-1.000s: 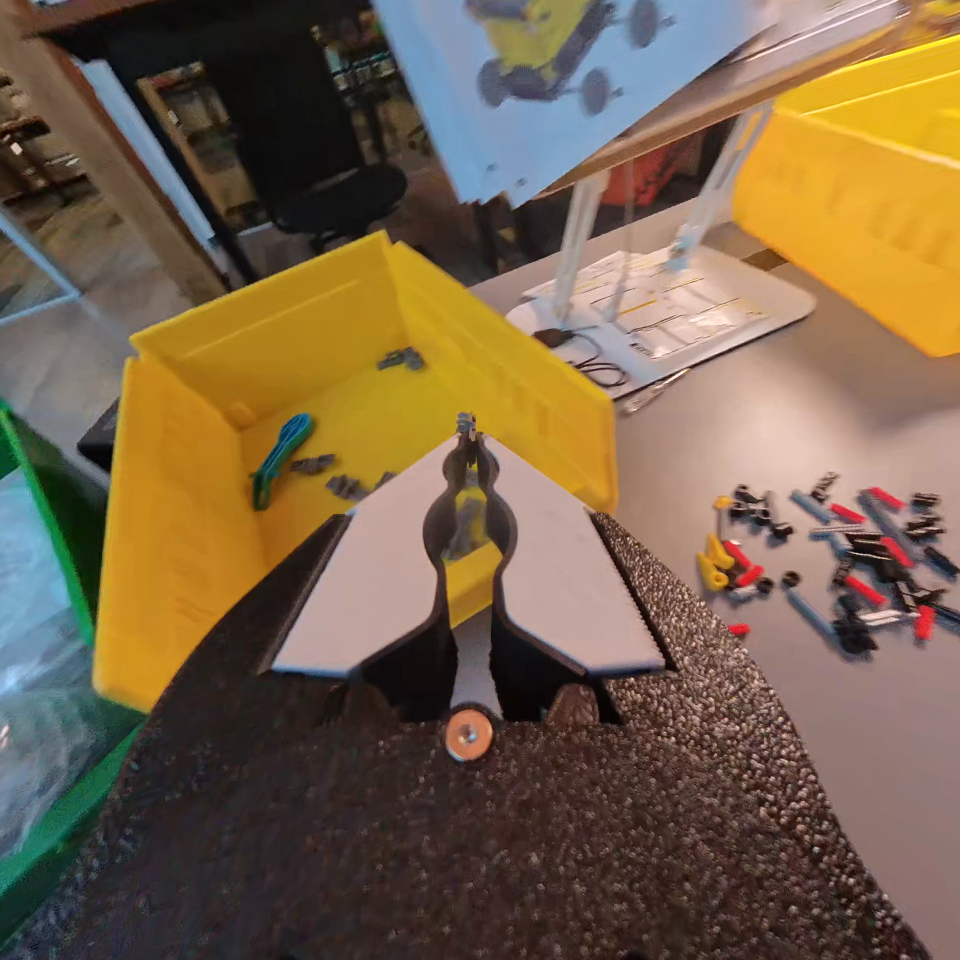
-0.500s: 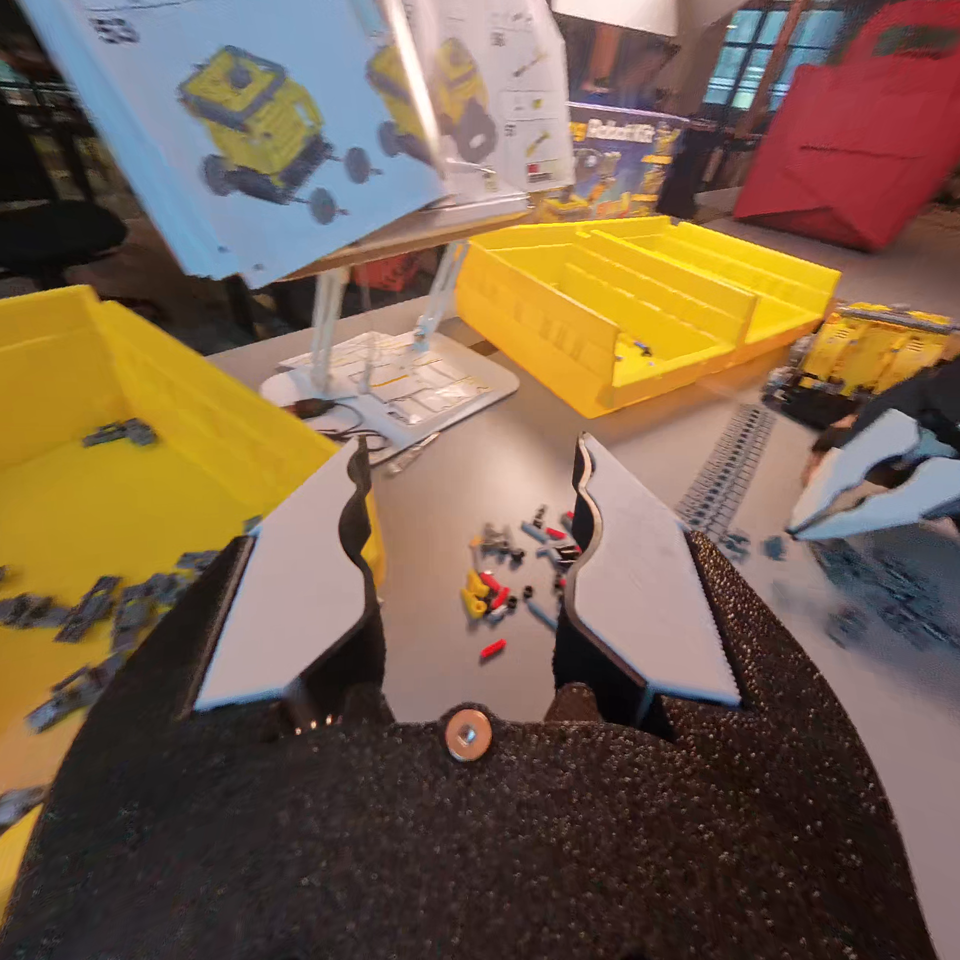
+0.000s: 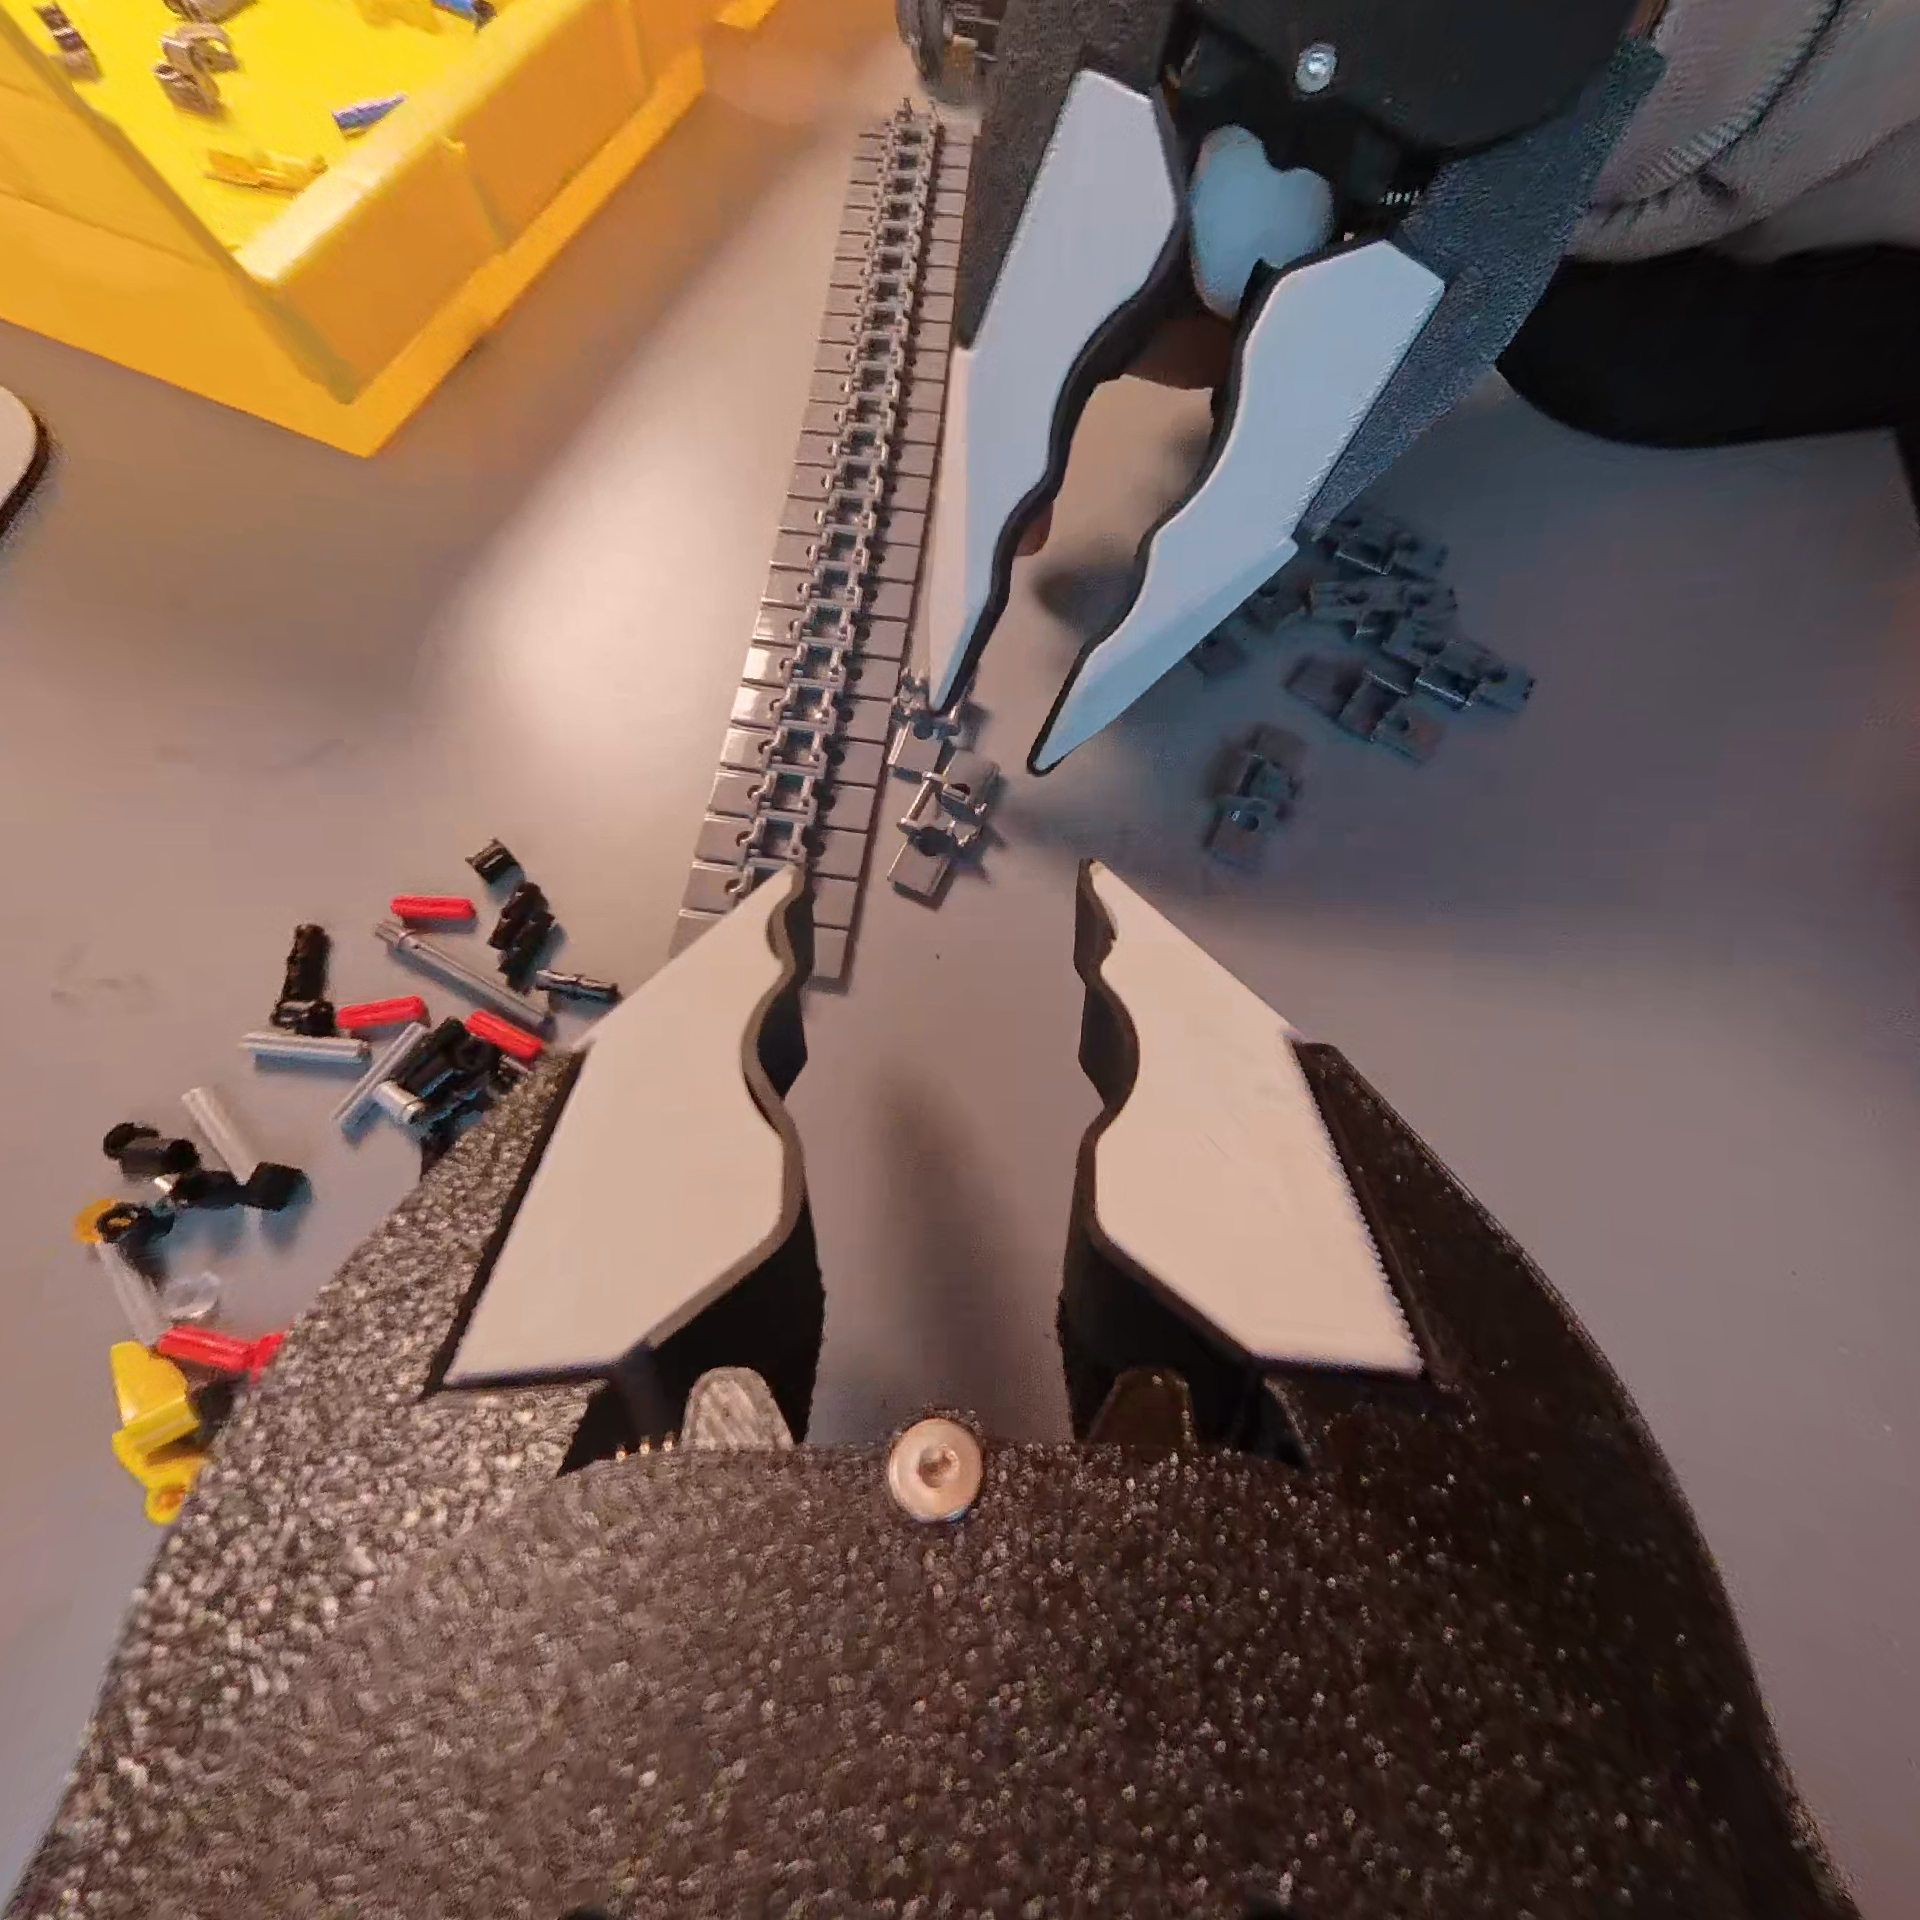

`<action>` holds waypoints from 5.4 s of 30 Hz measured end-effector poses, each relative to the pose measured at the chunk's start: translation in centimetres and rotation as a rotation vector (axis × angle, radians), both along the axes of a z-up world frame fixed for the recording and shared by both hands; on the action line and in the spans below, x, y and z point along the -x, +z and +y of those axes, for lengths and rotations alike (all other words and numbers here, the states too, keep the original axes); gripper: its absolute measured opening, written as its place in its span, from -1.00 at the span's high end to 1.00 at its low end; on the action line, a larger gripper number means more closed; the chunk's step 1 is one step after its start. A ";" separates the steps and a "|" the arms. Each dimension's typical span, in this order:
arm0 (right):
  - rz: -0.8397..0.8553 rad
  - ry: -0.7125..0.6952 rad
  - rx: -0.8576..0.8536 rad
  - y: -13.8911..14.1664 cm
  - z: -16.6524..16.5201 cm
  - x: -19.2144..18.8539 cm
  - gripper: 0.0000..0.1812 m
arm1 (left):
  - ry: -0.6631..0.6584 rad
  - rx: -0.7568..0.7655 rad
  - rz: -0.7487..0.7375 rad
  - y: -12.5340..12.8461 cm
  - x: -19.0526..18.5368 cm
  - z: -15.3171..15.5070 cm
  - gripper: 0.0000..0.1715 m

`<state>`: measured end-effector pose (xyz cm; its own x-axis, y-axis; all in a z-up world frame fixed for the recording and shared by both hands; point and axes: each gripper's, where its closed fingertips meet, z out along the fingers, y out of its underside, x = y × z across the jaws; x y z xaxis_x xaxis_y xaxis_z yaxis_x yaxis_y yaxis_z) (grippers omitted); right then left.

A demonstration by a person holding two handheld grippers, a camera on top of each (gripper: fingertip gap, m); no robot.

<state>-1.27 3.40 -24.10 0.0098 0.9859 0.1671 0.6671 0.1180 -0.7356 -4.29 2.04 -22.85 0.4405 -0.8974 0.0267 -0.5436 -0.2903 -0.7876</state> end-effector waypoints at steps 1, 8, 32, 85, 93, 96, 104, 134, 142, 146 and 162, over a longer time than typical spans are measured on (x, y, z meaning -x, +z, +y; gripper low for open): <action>-0.029 0.001 0.024 -0.5 -0.1 0.2 0.80 | -0.009 0.002 0.011 -0.2 -0.3 -0.1 0.42; -0.130 -0.048 0.108 -1.2 0.2 0.7 0.90 | -0.038 -0.026 0.089 -1.2 -0.8 -0.6 0.44; -0.040 -0.070 0.068 -0.2 1.7 -2.7 0.81 | -0.034 -0.067 0.202 -1.9 -1.0 -0.1 1.00; 0.331 -0.023 -0.194 7.4 1.5 0.2 0.83 | 0.412 0.157 -0.568 9.8 10.3 7.8 0.49; 0.370 -0.005 -0.462 9.3 0.5 0.8 0.84 | 0.011 0.575 -0.755 8.6 -2.5 1.1 0.68; 0.360 -0.001 -0.518 9.4 0.4 1.0 0.84 | 0.014 0.485 -0.680 8.3 -2.8 1.0 0.91; 0.118 0.086 0.033 4.8 -0.4 -1.6 0.55 | 0.466 -0.129 -0.457 12.1 9.2 8.0 0.91; -0.173 0.272 0.108 -1.1 -2.7 -6.0 0.90 | 0.616 -0.245 -0.265 10.7 14.0 6.8 0.53; 0.085 0.237 0.029 3.5 -2.1 -3.5 0.90 | 0.179 0.293 -0.487 6.3 0.1 1.1 0.49; 0.216 0.224 -0.021 5.7 -2.1 -2.4 0.90 | 0.090 0.471 -0.615 5.7 -3.2 -0.3 0.51; 0.254 0.094 -0.461 7.6 -0.9 0.9 0.90 | 0.109 0.541 -0.803 7.1 -3.9 0.1 0.97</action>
<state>-2.17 2.50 -16.49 0.0210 0.8094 0.5868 0.4460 0.5177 -0.7301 -0.36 2.14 -15.71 0.1912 -0.6306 0.7522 0.1484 -0.7390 -0.6572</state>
